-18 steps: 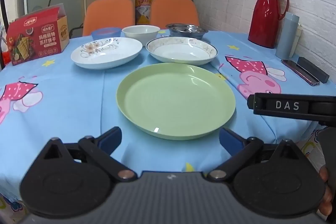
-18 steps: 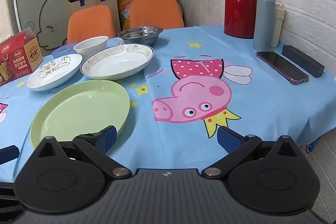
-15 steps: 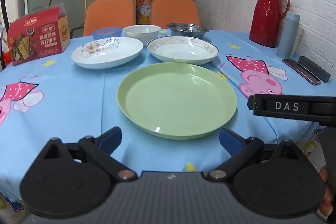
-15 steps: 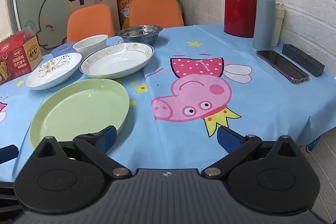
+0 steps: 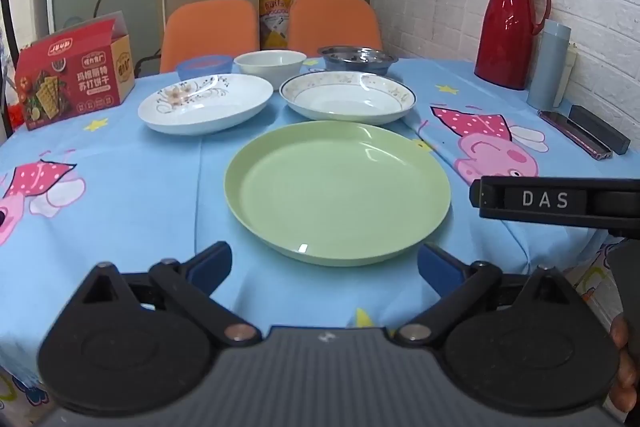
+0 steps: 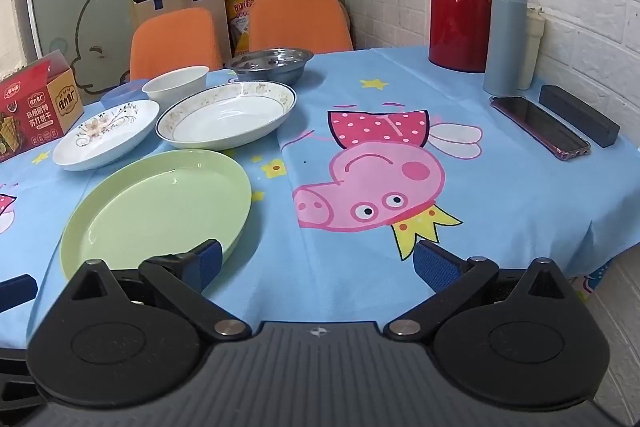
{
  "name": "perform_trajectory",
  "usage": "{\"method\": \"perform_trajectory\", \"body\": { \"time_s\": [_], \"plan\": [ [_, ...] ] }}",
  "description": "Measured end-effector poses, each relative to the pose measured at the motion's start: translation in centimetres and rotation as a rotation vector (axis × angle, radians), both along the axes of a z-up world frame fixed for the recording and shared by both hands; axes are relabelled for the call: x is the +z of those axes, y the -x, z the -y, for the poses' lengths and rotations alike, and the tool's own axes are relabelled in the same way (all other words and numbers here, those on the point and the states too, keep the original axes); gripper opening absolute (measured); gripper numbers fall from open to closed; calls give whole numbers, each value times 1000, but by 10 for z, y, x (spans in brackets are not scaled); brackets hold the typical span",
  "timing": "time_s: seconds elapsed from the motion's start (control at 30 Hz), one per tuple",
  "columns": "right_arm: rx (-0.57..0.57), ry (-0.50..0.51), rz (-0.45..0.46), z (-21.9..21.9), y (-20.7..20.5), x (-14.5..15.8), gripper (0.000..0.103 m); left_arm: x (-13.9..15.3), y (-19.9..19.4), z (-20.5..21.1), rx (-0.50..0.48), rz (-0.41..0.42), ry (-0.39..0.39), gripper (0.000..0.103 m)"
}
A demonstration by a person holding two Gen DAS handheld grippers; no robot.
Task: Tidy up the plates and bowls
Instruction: 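Move the left gripper toward the light-green plate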
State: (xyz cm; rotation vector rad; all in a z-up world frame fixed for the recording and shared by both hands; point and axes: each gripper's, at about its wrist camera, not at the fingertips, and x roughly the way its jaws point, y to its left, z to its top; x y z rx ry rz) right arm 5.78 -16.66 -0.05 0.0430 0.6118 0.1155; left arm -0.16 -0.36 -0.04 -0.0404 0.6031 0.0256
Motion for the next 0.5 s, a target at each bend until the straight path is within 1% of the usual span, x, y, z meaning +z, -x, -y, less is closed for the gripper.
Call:
{"method": "perform_trajectory", "body": {
  "time_s": [0.37,0.5],
  "plan": [
    [4,-5,8,-3,0,3,103,4,2,-2,1,7,10,98],
    [12,3,4,-5,-1,2,103,5,1,-6,8,7,25,98]
  ]
}}
